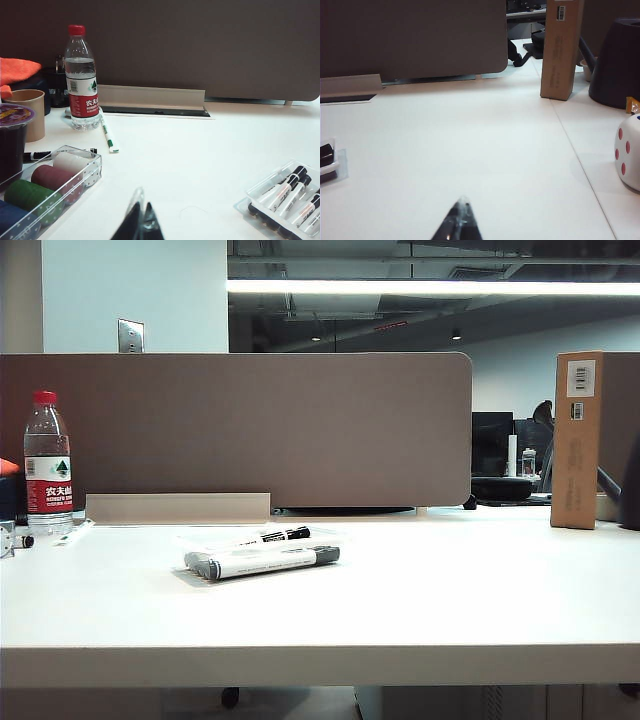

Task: Pick up the markers scattered on the table and put them into the packaging box, making sure the markers fit the shape of the box's grooves.

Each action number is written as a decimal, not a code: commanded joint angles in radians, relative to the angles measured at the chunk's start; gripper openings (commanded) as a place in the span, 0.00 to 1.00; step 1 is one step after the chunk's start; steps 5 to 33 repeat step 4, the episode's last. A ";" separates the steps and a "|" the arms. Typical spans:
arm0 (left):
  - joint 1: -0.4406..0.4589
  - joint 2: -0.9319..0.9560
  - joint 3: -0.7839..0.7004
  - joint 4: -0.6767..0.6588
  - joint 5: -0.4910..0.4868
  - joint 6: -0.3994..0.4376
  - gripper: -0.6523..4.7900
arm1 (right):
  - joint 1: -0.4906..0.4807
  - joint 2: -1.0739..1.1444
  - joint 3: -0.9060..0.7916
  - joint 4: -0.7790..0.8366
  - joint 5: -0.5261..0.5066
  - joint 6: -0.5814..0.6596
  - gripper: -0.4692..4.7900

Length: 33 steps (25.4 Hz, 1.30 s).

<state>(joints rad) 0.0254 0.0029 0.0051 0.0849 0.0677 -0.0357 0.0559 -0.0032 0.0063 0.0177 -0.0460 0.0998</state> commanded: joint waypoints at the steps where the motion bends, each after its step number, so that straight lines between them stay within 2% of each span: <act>1: 0.000 0.000 0.003 0.005 0.003 -0.002 0.12 | 0.000 0.001 -0.003 0.014 -0.001 -0.002 0.07; 33: 0.000 0.000 0.003 0.005 0.003 -0.002 0.12 | 0.000 0.001 -0.003 0.014 -0.001 -0.002 0.07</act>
